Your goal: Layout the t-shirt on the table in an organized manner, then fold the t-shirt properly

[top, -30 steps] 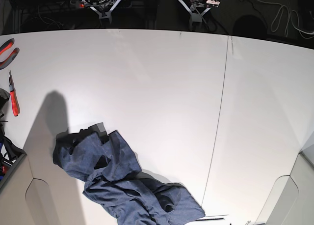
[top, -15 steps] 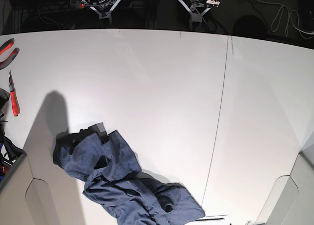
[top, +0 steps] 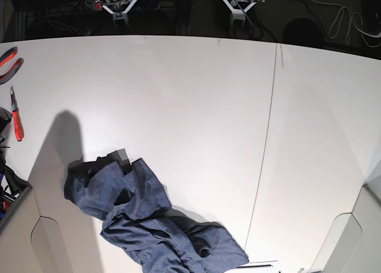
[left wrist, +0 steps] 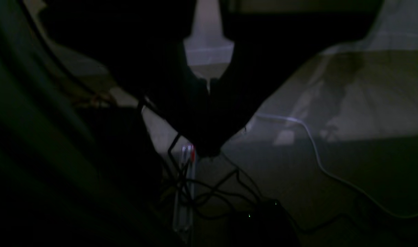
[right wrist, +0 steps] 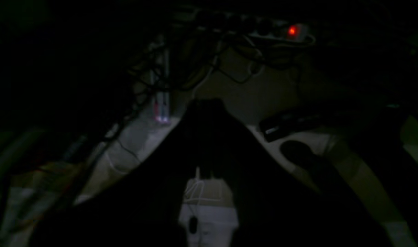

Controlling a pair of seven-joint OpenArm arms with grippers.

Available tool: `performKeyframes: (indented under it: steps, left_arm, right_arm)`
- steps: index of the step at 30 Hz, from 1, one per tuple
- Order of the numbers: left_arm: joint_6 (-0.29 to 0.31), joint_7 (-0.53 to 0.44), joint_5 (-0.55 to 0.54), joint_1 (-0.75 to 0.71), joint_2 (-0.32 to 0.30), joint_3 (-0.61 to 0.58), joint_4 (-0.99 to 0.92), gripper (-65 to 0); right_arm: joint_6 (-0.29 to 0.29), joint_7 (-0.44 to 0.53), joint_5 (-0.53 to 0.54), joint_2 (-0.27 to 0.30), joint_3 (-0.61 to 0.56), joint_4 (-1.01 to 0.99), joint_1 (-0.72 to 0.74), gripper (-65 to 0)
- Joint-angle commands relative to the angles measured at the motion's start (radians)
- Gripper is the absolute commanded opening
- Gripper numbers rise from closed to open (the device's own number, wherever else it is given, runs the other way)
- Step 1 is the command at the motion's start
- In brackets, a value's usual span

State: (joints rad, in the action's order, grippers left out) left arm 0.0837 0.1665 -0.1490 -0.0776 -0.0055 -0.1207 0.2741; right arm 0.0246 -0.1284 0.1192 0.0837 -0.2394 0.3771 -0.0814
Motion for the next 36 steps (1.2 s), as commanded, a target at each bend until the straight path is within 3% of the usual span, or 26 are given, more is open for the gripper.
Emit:
performKeyframes:
  steps: [1, 7, 13, 16, 23, 33, 36]
  left_arm:
    - [0.006, -0.002, -0.002, -0.016, -0.001, -0.002, 0.027, -65.0]
    - [0.006, -0.005, -0.049, -0.156, -0.024, -0.002, 0.221, -65.0]
    - [0.007, -0.008, -0.053, -0.314, -0.045, 0.032, 0.453, -65.0]
    - [0.009, -0.009, -0.053, -0.403, -0.045, 0.107, 0.569, -65.0]
    - [0.185, 0.016, -0.08, -0.603, -0.072, 0.285, 0.894, -65.0]
    - [0.327, 0.075, -0.197, -0.884, -0.143, 0.379, 1.364, -65.0]
    - [0.333, 0.079, -0.208, -0.957, -0.145, 0.401, 1.504, -65.0]
  right_arm:
    - [-0.003, 0.007, 0.004, 0.016, 0.003, 0.029, -0.021, -65.0]
    - [-0.012, 0.027, 0.005, 0.11, 0.004, 0.258, -0.164, -65.0]
    - [-0.113, 0.051, 0.004, 0.211, 0.005, 0.499, -0.304, -65.0]
    - [-0.131, 0.053, 0.003, 0.251, 0.025, 0.614, -0.379, -65.0]
    - [-0.125, 0.054, 0.002, 0.274, 0.155, 0.874, -0.551, -65.0]
    - [-0.08, 0.054, 0.001, 0.285, 0.244, 1.242, -0.793, -65.0]
    - [-0.08, 0.054, 0.001, 0.284, 0.245, 1.367, -0.861, -65.0]
